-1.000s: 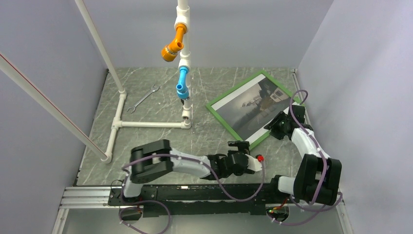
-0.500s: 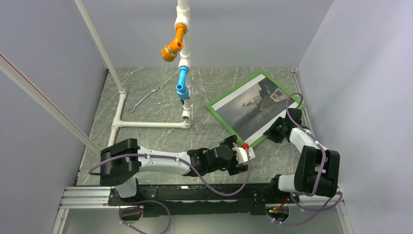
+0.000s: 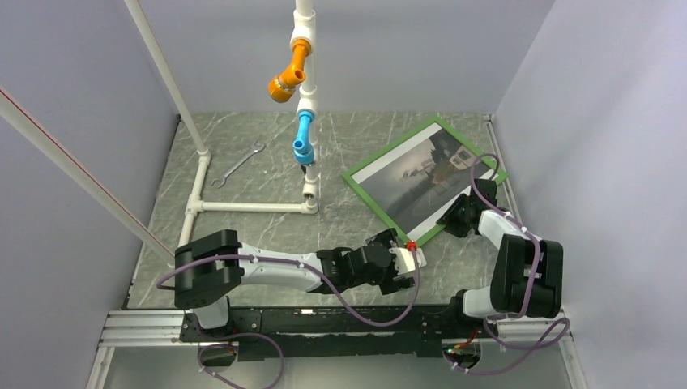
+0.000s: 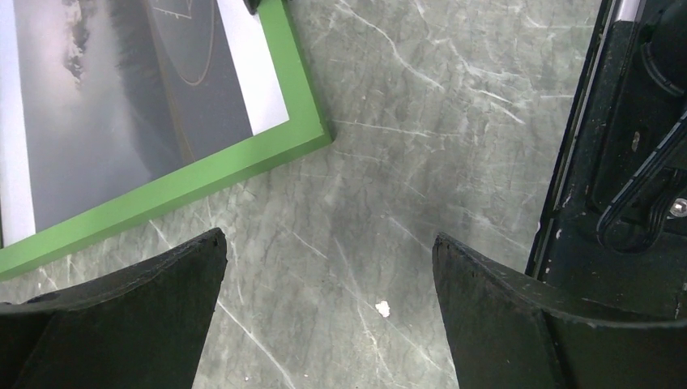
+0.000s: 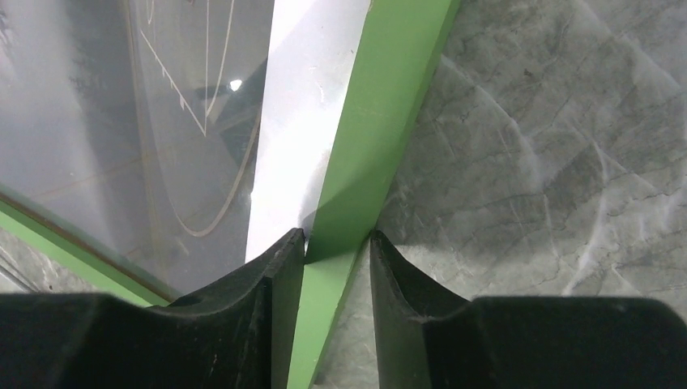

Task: Take the photo out of the frame

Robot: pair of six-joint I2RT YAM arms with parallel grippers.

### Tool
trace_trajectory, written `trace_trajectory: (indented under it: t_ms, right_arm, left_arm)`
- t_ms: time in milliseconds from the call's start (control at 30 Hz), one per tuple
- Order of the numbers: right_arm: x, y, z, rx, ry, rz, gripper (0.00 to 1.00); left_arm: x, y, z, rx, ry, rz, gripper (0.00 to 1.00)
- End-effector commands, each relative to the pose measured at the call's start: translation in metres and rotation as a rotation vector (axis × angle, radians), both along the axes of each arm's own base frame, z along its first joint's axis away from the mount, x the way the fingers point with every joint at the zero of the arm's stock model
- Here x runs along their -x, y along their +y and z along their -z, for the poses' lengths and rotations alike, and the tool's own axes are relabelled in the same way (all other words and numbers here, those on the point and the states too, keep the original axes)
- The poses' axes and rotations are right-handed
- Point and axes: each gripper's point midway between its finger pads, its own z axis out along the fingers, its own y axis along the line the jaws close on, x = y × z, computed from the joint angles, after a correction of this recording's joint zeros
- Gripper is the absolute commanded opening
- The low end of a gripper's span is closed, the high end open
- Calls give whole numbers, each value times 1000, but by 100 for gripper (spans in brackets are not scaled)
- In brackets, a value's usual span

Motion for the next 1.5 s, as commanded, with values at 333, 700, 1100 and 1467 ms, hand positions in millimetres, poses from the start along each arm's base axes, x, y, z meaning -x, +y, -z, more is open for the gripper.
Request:
trace_trajectory:
  t_ms: [333,700,1100,1467]
  right_arm:
    - [-4,-11,12,92,100,36,17]
    - [-1,-12,20,132,195,62,5]
    - [-5,0,-1,265,309,78,0]
    - [-2,11,-10,212,289,80,0]
  left_arm:
    - [-10,-18,1,-33,-56,20,99]
    - [-14,-28,11,-64,-88,39,99]
    - [-33,-40,33,-119,-202,19,99]
    - [-37,-44,42,-138,-223,19,99]
